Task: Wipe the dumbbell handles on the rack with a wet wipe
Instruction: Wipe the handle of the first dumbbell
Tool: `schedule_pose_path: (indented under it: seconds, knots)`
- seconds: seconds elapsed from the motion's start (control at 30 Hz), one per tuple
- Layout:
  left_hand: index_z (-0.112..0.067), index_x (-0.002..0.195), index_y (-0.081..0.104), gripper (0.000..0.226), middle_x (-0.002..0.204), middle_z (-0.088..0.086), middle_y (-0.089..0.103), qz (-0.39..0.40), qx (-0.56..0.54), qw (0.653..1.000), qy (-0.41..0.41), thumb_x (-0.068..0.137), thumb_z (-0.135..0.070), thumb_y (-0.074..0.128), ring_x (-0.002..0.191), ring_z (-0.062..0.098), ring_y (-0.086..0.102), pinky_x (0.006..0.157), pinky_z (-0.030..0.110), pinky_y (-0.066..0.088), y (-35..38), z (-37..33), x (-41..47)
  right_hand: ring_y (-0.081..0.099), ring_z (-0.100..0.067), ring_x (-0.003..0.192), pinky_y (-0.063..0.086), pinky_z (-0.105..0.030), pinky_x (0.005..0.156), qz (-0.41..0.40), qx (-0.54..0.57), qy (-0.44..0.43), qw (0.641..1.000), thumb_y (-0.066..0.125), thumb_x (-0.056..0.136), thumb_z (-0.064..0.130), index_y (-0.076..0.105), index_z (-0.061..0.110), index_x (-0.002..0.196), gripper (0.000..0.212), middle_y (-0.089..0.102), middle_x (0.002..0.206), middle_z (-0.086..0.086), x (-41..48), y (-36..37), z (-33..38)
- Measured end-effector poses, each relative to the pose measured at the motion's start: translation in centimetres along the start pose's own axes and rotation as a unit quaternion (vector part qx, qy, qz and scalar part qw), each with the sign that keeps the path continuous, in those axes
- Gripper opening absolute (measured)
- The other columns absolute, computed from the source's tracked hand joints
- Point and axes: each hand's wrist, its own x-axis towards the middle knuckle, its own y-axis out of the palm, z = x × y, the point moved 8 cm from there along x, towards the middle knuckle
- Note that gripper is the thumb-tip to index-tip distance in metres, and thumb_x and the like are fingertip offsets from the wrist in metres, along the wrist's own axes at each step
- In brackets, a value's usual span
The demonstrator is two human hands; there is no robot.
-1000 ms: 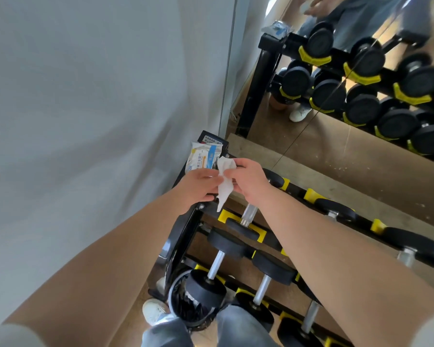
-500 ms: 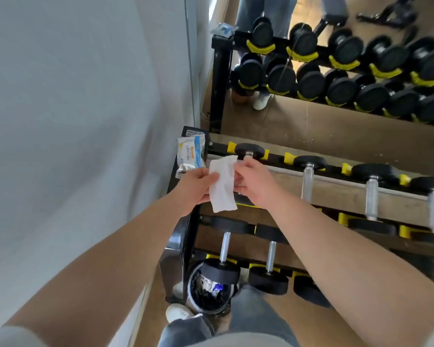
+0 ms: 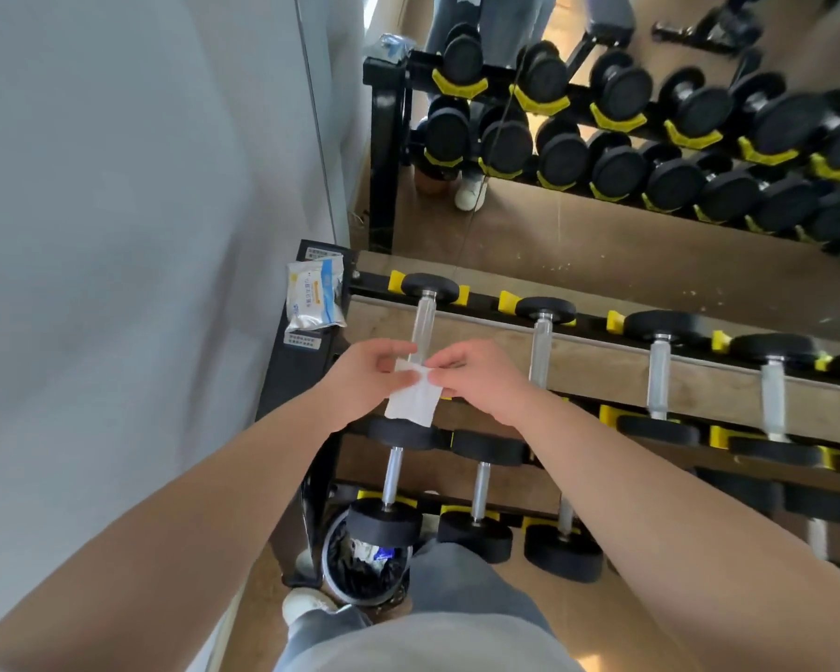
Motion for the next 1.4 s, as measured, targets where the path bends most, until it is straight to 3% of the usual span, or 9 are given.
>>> schedule_pose_path:
  seconds: [0.2, 0.33, 0.6, 0.7, 0.9, 1.0, 1.1, 1.2, 1.4]
  knots:
    - [-0.027, 0.101, 0.074, 0.016, 0.09, -0.007, 0.073, -0.046, 0.085, 0.995, -0.008, 0.093, -0.041, 0.07, 0.09, 0.014, 0.069, 0.08, 0.03, 0.053, 1.7, -2.0, 3.1, 0.062, -0.015, 0.087, 0.047, -0.028, 0.071, -0.039, -0.067, -0.014, 0.997, 0.067, 0.091, 0.023, 0.066, 0.026, 0.089, 0.004, 0.066, 0.091, 0.005, 2.6, -3.6, -1.2]
    - [-0.02, 0.104, 0.071, 0.013, 0.095, -0.003, 0.071, -0.051, -0.003, 0.998, -0.047, 0.096, -0.031, 0.069, 0.088, 0.011, 0.066, 0.069, 0.02, 0.053, 2.7, -2.6, 4.7, 0.065, -0.017, 0.1, 0.056, -0.033, 0.084, 0.015, 0.015, 0.012, 1.0, 0.073, 0.092, 0.022, 0.064, 0.022, 0.108, 0.018, 0.069, 0.107, 0.001, 4.3, -3.8, -2.8]
    - [-0.016, 0.106, 0.068, 0.016, 0.106, 0.01, 0.075, -0.083, -0.14, 0.978, -0.134, 0.092, -0.013, 0.074, 0.097, 0.026, 0.074, 0.088, 0.039, 0.062, 3.8, 0.5, 7.9, 0.071, -0.027, 0.102, 0.061, -0.045, 0.089, 0.035, 0.207, 0.114, 0.971, 0.065, 0.098, 0.008, 0.066, 0.019, 0.107, 0.014, 0.073, 0.11, -0.008, 7.9, -3.5, -6.1]
    - [-0.017, 0.114, 0.068, 0.022, 0.1, 0.004, 0.073, -0.127, -0.135, 0.97, -0.157, 0.093, -0.011, 0.07, 0.087, 0.02, 0.07, 0.083, 0.032, 0.062, 3.4, 1.6, 8.9, 0.069, -0.028, 0.094, 0.059, -0.042, 0.085, -0.031, 0.16, 0.118, 0.979, 0.064, 0.097, 0.011, 0.066, 0.021, 0.093, 0.011, 0.071, 0.1, -0.008, 9.7, -4.2, -6.6]
    - [-0.036, 0.116, 0.063, 0.026, 0.104, -0.009, 0.069, -0.139, -0.054, 0.972, -0.183, 0.095, -0.022, 0.061, 0.101, 0.028, 0.071, 0.091, 0.048, 0.06, 2.0, 3.2, 10.8, 0.04, -0.022, 0.063, 0.025, -0.03, 0.051, -0.134, -0.014, 0.137, 0.981, 0.045, 0.098, 0.009, 0.041, 0.017, 0.065, 0.035, 0.041, 0.064, 0.0, 12.6, -6.4, -6.4]
    - [-0.031, 0.125, 0.064, 0.029, 0.105, -0.01, 0.068, -0.126, -0.026, 0.976, -0.175, 0.097, -0.025, 0.059, 0.1, 0.026, 0.07, 0.092, 0.048, 0.06, 1.8, 3.4, 11.4, 0.048, -0.027, 0.076, 0.033, -0.031, 0.052, -0.103, -0.043, 0.132, 0.985, 0.041, 0.102, 0.01, 0.05, 0.02, 0.074, 0.031, 0.05, 0.074, -0.002, 13.8, -4.7, -5.5]
    - [-0.027, 0.123, 0.067, 0.027, 0.11, -0.004, 0.069, -0.108, -0.028, 0.977, -0.179, 0.097, -0.022, 0.061, 0.108, 0.024, 0.066, 0.1, 0.046, 0.055, 1.5, 3.3, 11.8, 0.06, -0.034, 0.117, 0.05, -0.033, 0.085, -0.07, -0.055, 0.133, 0.987, 0.042, 0.105, 0.011, 0.061, 0.012, 0.132, 0.033, 0.064, 0.126, -0.012, 14.3, -2.2, -4.9]
    - [-0.028, 0.112, 0.069, 0.02, 0.104, 0.0, 0.07, -0.084, -0.028, 0.976, -0.199, 0.098, -0.018, 0.06, 0.104, 0.024, 0.065, 0.099, 0.046, 0.056, 1.4, 3.6, 11.9, 0.066, -0.033, 0.096, 0.044, -0.03, 0.063, -0.058, -0.105, 0.122, 0.985, 0.051, 0.097, 0.006, 0.068, 0.01, 0.103, 0.019, 0.068, 0.101, -0.011, 14.5, -0.7, -5.0]
    - [-0.03, 0.107, 0.07, 0.021, 0.113, 0.0, 0.074, -0.05, 0.002, 0.977, -0.206, 0.094, -0.017, 0.058, 0.108, 0.02, 0.068, 0.1, 0.044, 0.055, 1.5, 5.0, 12.5, 0.062, -0.03, 0.089, 0.047, -0.033, 0.069, 0.081, -0.236, 0.151, 0.956, 0.059, 0.097, 0.007, 0.064, 0.001, 0.111, 0.016, 0.06, 0.094, -0.01, 13.2, 1.6, -6.6]
